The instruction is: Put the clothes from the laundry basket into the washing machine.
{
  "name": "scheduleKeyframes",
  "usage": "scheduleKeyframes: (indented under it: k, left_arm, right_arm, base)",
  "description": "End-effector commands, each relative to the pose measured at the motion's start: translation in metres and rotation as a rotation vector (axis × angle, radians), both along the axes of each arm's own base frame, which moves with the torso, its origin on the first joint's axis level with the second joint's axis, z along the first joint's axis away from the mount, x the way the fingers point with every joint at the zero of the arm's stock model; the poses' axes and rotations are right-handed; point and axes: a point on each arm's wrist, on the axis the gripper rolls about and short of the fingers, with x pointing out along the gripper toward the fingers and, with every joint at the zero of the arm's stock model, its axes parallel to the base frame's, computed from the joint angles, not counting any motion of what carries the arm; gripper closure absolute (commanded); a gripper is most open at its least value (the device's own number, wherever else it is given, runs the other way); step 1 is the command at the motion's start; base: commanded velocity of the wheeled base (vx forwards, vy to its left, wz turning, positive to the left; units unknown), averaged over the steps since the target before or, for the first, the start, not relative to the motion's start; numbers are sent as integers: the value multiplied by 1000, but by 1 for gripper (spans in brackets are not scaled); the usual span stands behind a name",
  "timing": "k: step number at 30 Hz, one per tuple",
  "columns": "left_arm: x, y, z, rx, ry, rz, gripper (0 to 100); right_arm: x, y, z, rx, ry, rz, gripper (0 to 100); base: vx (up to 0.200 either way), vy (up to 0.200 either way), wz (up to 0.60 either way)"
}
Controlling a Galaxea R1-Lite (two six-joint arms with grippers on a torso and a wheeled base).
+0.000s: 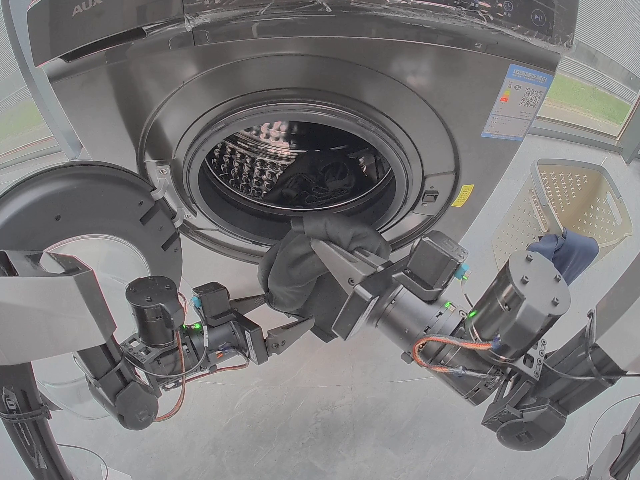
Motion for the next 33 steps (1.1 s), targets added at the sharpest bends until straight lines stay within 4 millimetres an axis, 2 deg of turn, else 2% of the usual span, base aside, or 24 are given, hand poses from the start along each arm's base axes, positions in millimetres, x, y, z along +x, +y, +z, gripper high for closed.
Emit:
scheduleKeyframes:
  k: [1, 22, 29, 33]
  left_arm:
    - [4, -4, -3, -2, -2, -8, 0]
    - [-18, -36, -2, -19, -12, -128, 0]
    - [-33, -42, -14, 10, 39, -173, 0]
    - [-30, -43, -16, 12, 37, -163, 0]
  right_arm:
    - [0, 0, 0, 0, 1, 2, 100]
    - [-1, 0, -1, -1, 3, 2, 100]
    - [-1, 0, -1, -1, 3, 2, 100]
    - [-1, 0, -1, -2, 3, 2, 100]
  base:
    - [0, 0, 0]
    - [0, 0, 0]
    - [0, 0, 0]
    - [0, 0, 0]
